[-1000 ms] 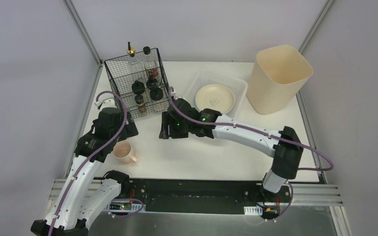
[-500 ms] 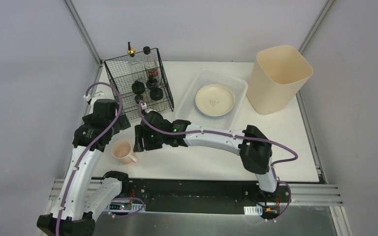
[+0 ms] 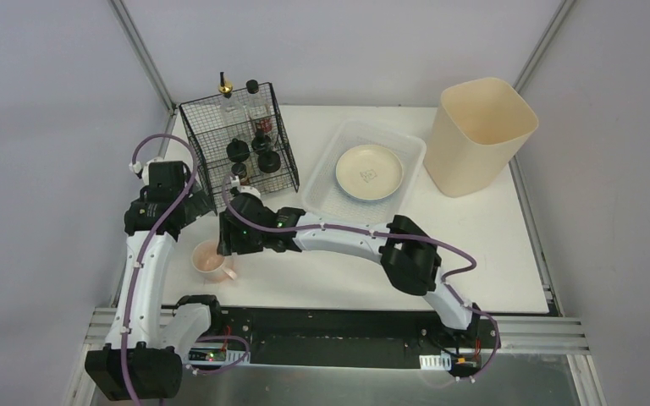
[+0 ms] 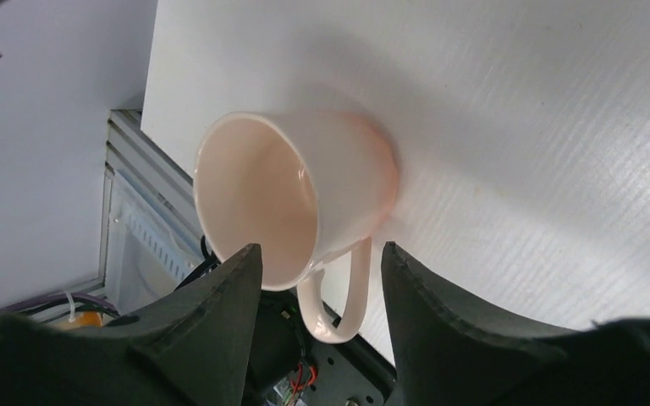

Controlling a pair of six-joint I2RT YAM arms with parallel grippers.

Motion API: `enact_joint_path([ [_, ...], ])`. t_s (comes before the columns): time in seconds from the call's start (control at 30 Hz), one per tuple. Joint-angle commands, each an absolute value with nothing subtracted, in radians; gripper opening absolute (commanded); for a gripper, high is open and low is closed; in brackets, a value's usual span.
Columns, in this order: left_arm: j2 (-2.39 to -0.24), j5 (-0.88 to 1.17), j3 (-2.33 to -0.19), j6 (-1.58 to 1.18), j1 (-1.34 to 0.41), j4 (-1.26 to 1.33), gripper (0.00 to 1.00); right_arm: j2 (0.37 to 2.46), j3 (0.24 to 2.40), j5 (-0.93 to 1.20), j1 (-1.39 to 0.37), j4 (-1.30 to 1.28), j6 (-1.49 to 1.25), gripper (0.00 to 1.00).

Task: Clear the kitchen counter

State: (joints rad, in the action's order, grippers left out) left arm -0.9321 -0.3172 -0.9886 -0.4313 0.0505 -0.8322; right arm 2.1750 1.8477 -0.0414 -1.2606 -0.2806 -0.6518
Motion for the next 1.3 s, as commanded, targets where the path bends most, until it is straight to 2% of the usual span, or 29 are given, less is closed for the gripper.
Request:
enact_joint_path([
  [0.0,-0.921,-0.276,-0.958,-0.451,0.099,-0.789,0.95,2.228,1.928,-0.061,-1.271,-0.26,-0.674,0.56],
  [0.17,-0.912,-0.248,-0.946,-0.487,0.17,-0.786,0.95,2.281,1.976,-0.066,-1.279,-0.273,-0.664,0.55],
  [0.4,-0.895,-0.242,-0.942,-0.492,0.185,-0.786,0.96,2.314,2.005,-0.078,-1.284,-0.315,-0.646,0.5],
  [0.7,-0.884,-0.227,-0.94,-0.491,0.187,-0.784,0.96,2.316,2.007,-0.086,-1.285,-0.382,-0.622,0.39],
  [1.0,-0.875,-0.221,-0.937,-0.489,0.188,-0.782,0.96,2.318,2.016,-0.07,-1.285,-0.443,-0.603,0.19],
  [1.17,-0.873,-0.218,-0.938,-0.489,0.189,-0.783,0.96,2.31,2.006,-0.064,-1.284,-0.463,-0.602,0.0],
  [1.27,-0.869,-0.217,-0.936,-0.491,0.189,-0.782,0.96,2.279,1.967,-0.067,-1.285,-0.447,-0.608,0.0],
])
